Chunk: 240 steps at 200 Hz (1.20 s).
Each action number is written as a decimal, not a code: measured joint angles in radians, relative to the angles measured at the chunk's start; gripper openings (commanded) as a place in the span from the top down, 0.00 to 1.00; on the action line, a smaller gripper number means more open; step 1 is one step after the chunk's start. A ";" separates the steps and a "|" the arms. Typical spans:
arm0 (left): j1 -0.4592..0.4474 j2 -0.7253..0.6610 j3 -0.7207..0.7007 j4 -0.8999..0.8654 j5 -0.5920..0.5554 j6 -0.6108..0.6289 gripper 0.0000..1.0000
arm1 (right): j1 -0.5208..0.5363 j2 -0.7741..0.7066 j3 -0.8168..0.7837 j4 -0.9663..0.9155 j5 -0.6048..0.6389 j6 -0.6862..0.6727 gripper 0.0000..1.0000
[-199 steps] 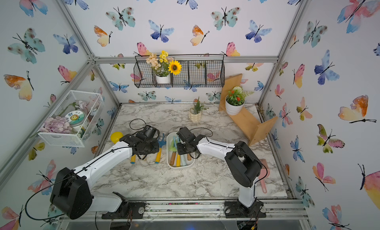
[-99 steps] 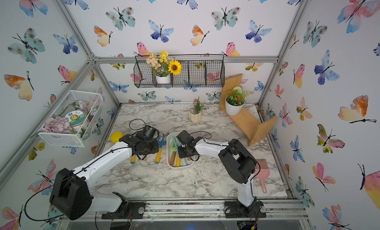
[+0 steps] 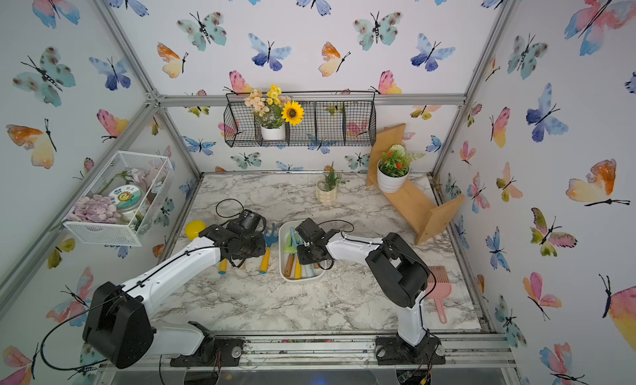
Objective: Take the hand rake out of the storage box
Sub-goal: Pick up the rake from the storage box.
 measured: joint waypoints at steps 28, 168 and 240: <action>0.008 0.000 0.000 0.000 -0.002 0.006 0.58 | 0.000 -0.082 0.000 -0.022 0.006 -0.004 0.77; 0.014 0.000 0.000 -0.010 -0.050 0.022 0.58 | -0.121 -0.276 -0.018 -0.127 0.071 -0.071 0.80; 0.014 0.000 0.014 -0.036 -0.053 0.040 0.58 | -0.246 -0.294 -0.093 -0.135 0.067 -0.121 0.81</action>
